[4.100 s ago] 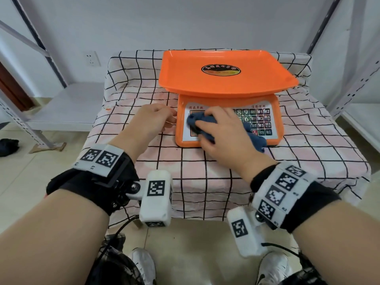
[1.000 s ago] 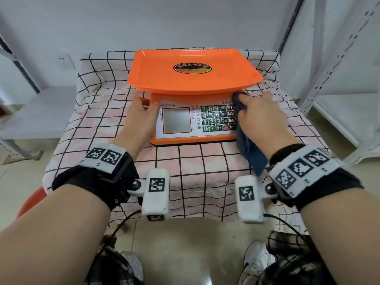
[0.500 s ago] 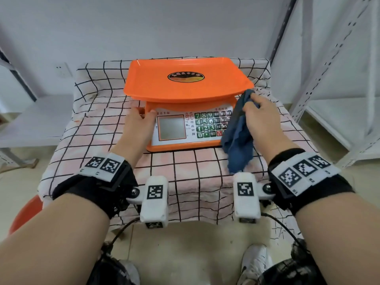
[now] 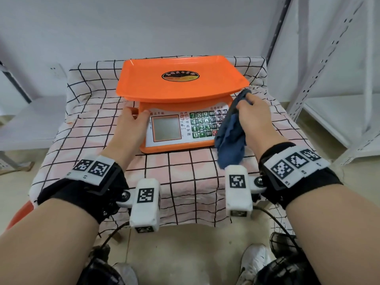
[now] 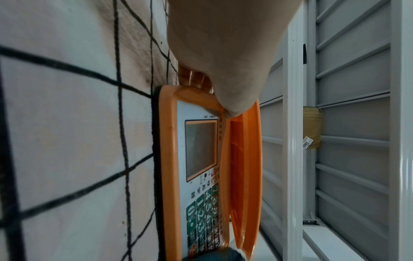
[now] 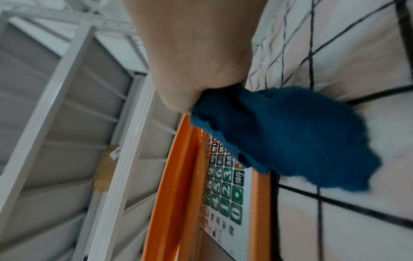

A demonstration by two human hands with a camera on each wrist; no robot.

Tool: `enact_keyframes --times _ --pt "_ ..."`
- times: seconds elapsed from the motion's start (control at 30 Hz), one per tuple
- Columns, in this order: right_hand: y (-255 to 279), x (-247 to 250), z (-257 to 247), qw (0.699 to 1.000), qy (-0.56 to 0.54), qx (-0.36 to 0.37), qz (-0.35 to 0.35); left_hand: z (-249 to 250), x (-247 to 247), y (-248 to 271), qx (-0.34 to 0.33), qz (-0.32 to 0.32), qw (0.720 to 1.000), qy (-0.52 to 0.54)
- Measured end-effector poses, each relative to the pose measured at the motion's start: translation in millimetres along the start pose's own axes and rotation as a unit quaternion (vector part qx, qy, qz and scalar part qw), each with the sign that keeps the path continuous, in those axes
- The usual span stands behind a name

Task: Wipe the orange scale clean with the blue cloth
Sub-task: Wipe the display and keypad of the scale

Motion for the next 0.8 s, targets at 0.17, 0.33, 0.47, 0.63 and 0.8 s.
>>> enact_keyframes --times 0.17,0.33,0.47,0.63,0.8 --pt "3 -6 -7 0.998 0.009 0.0 -0.062 6 -1 4 0.005 -0.018 0.996 0.089" --pt "2 4 -9 0.997 -0.009 -0.03 -0.075 15 7 -4 0.091 -0.07 0.944 0.309" --pt "-4 4 -10 0.997 -0.028 -0.016 -0.069 25 10 -5 0.153 -0.12 0.884 0.426" --pt "-15 1 -9 0.99 0.126 0.013 -0.057 44 5 4 0.1 -0.2 0.883 0.412" --pt "5 -26 -24 0.974 0.187 0.068 -0.11 52 0 16 0.085 -0.228 0.889 0.387"
Point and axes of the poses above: each hand's wrist, its own y-axis away from the middle knuckle, its own x-axis out of the back of the hand, z = x × y, the point moved 1 cm from there along -y, towards the middle knuckle, and after that the axes turned 10 degrees about x, right-handed, at the moved point
